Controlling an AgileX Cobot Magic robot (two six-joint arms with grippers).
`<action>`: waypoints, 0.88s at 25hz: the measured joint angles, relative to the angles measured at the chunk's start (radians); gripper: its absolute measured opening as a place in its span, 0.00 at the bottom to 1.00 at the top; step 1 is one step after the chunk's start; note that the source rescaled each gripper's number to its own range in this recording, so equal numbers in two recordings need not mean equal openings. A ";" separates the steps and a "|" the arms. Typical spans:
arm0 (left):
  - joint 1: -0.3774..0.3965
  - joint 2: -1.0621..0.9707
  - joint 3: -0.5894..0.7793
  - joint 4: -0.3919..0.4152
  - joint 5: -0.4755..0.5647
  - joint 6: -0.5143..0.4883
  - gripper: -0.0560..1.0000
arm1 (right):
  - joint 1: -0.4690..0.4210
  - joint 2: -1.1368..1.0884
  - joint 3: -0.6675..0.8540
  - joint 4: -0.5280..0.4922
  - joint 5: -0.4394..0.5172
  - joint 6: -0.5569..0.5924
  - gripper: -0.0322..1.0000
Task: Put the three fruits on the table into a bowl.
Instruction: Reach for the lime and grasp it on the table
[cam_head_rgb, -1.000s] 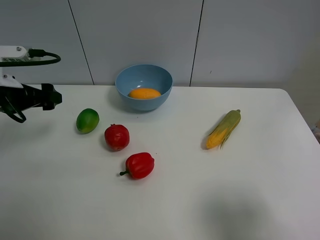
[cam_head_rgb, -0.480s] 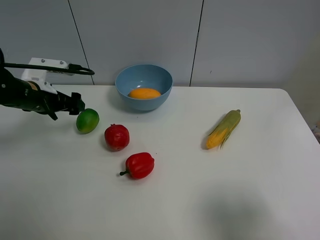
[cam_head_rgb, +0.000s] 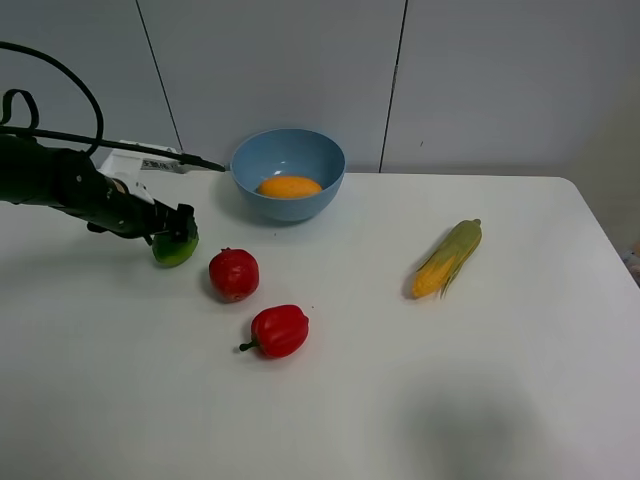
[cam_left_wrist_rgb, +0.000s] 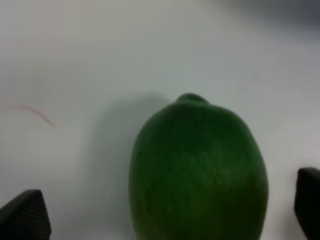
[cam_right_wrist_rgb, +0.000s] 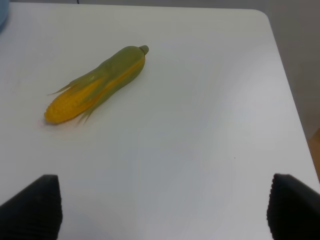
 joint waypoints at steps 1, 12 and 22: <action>0.000 0.009 0.000 0.000 -0.008 0.004 1.00 | 0.000 0.000 0.000 0.000 0.000 0.000 0.44; 0.000 0.087 -0.011 0.000 -0.084 0.012 1.00 | 0.000 0.000 0.000 0.000 0.000 0.000 0.44; -0.011 0.132 -0.055 -0.004 -0.101 -0.020 0.87 | 0.000 0.000 0.000 0.000 0.000 0.000 0.44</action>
